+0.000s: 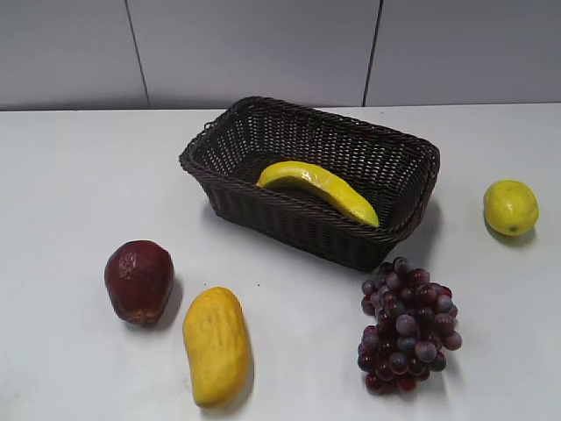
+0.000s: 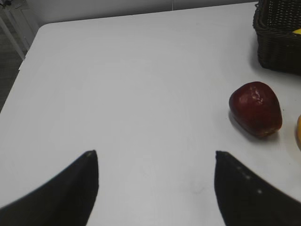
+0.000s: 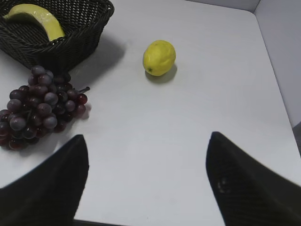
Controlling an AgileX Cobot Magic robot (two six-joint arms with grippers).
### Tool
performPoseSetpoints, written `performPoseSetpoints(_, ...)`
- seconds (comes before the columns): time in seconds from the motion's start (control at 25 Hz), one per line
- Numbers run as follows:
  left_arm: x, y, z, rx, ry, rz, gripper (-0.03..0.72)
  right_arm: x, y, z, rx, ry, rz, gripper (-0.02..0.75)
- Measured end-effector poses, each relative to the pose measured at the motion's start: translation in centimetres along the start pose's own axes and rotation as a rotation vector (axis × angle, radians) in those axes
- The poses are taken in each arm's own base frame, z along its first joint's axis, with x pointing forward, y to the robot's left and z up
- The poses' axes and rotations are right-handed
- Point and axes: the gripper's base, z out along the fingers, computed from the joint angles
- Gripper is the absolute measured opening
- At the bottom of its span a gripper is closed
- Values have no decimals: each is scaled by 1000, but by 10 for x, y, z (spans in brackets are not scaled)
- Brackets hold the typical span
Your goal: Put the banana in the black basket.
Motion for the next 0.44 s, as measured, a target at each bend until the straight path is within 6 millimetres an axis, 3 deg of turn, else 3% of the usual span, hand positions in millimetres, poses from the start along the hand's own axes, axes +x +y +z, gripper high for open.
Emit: performPoseSetpoints(0.44, 0, 0, 0, 0, -1, 0, 569, 0, 0, 0, 0, 0, 0, 592)
